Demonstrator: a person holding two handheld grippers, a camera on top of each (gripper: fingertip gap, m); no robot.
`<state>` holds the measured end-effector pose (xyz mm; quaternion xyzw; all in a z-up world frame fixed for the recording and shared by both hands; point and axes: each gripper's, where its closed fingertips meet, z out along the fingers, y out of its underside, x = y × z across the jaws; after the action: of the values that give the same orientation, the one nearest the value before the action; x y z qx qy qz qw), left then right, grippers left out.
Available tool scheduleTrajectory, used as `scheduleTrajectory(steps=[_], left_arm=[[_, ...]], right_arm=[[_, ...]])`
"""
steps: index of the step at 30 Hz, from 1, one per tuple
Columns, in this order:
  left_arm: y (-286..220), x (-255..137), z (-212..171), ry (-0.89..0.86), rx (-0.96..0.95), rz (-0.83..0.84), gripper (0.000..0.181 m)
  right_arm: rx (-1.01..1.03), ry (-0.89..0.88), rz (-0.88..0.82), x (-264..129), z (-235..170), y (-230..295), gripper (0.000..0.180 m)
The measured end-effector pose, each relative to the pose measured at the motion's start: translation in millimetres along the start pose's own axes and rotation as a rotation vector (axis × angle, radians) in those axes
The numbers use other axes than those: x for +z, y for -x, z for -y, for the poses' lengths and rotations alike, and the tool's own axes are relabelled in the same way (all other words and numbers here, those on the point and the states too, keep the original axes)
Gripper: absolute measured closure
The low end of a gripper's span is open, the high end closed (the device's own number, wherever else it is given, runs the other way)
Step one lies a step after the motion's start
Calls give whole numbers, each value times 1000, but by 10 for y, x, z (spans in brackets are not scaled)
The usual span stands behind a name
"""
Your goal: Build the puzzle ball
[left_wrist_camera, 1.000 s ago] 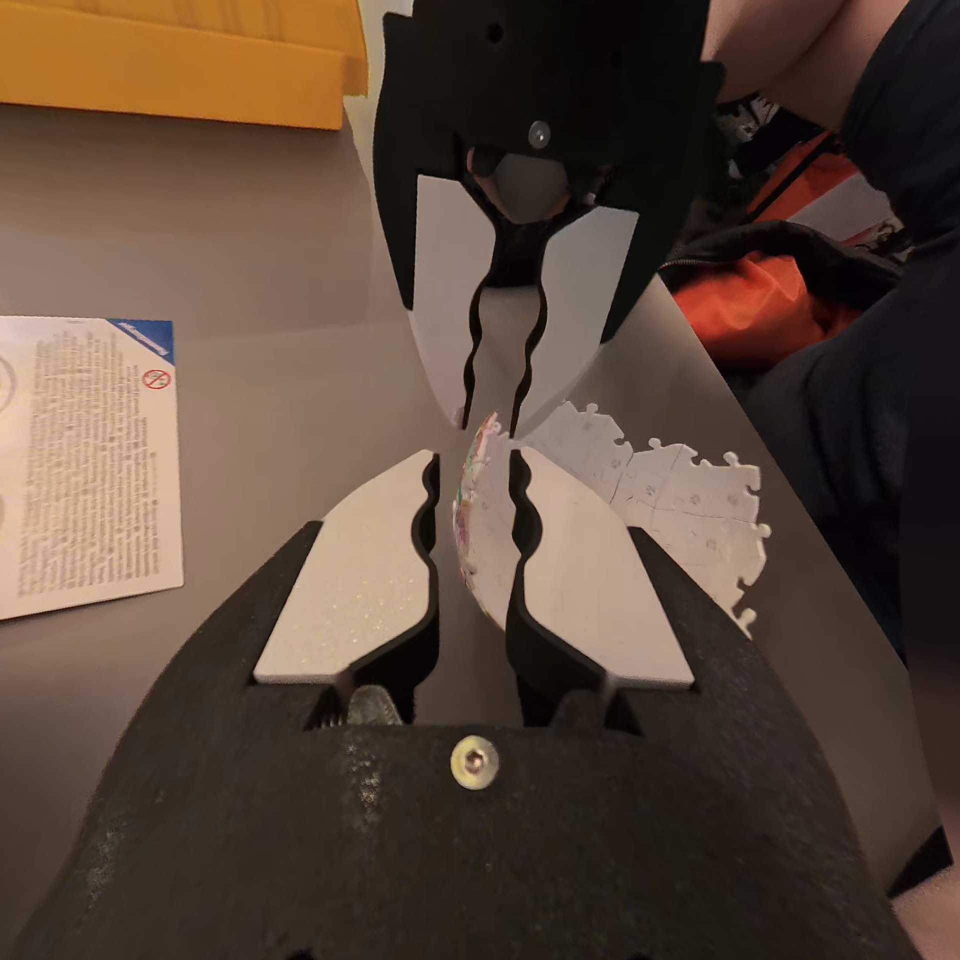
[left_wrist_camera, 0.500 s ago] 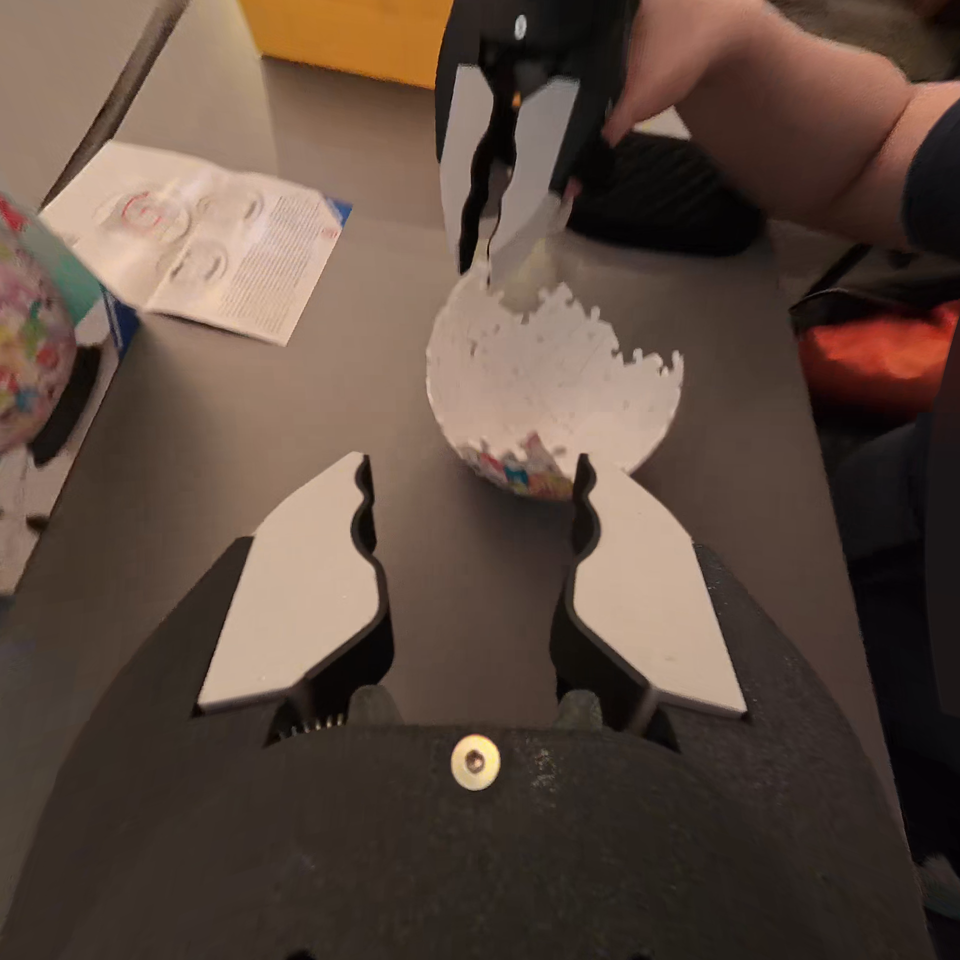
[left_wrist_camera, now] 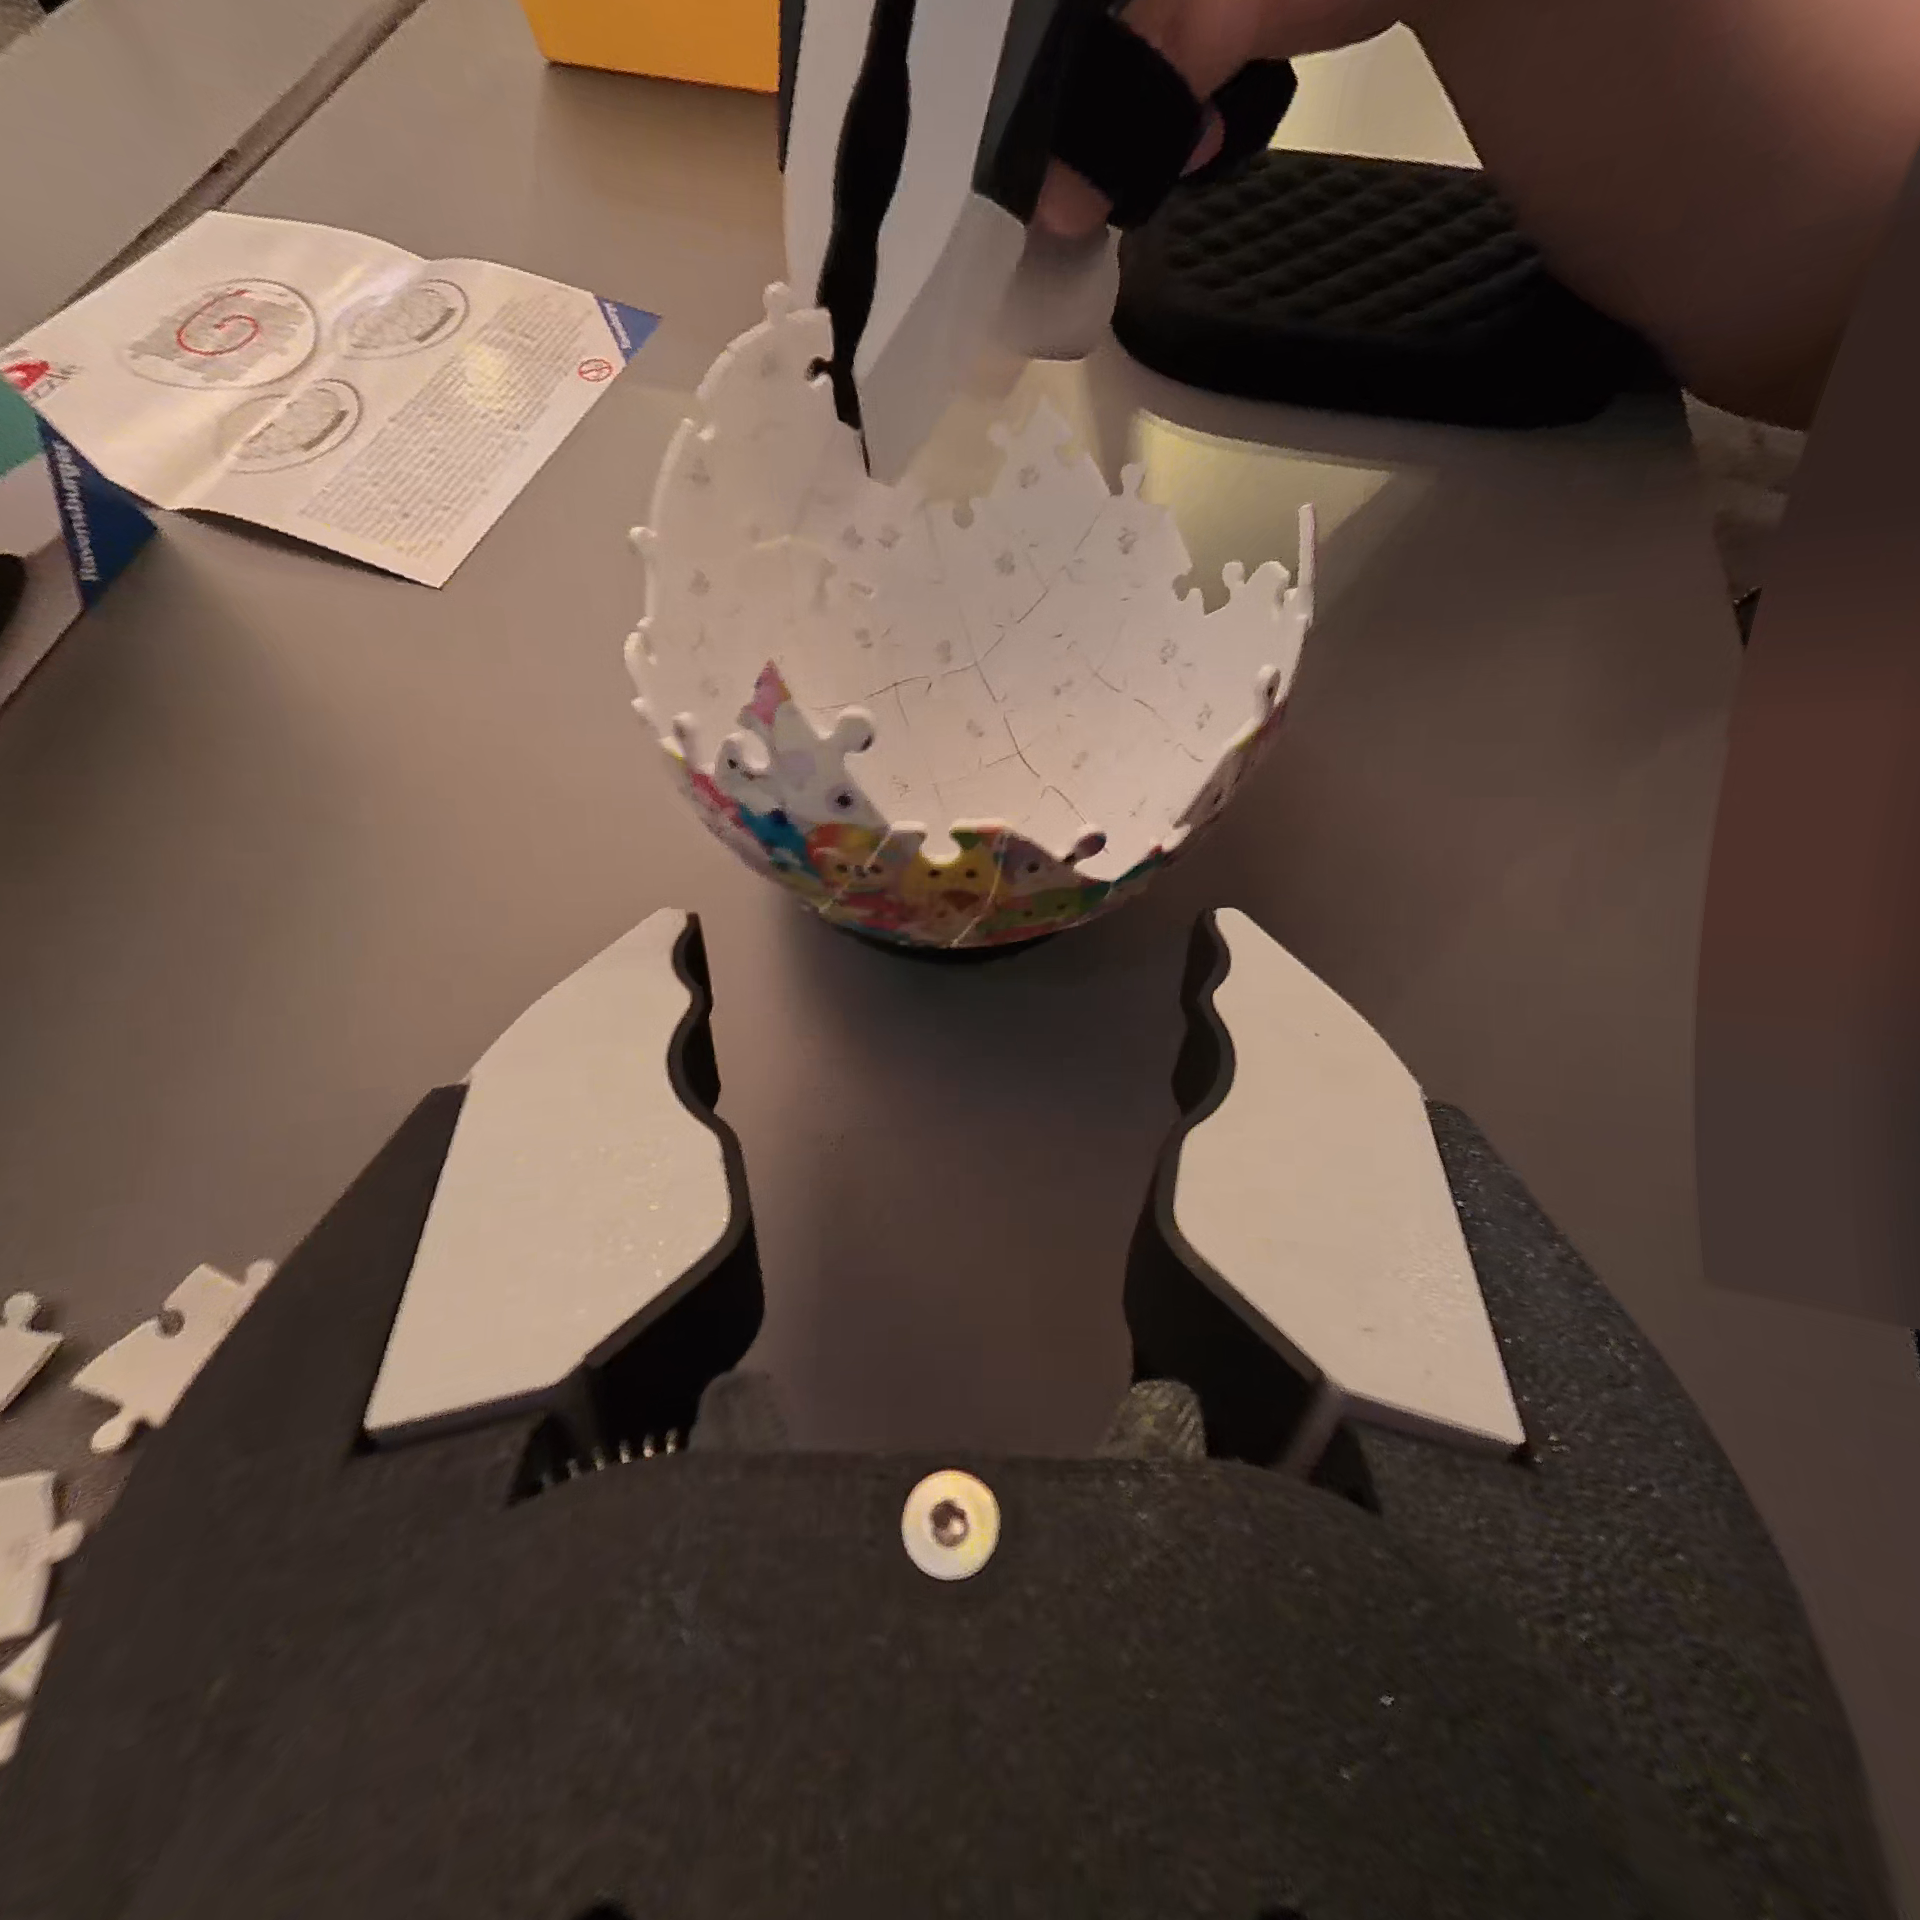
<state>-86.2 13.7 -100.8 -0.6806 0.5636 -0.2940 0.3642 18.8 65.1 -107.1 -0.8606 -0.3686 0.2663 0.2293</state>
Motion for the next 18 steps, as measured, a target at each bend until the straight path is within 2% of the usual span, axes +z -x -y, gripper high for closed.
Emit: scheduleTrajectory(steps=[6, 18], left_arm=[[-47, 154, 17, -13, 21, 4, 92], [-19, 189, 26, -33, 14, 52, 99]], right_arm=[[19, 7, -21, 25, 1, -14, 168], [40, 7, -59, 79, -23, -20, 175]])
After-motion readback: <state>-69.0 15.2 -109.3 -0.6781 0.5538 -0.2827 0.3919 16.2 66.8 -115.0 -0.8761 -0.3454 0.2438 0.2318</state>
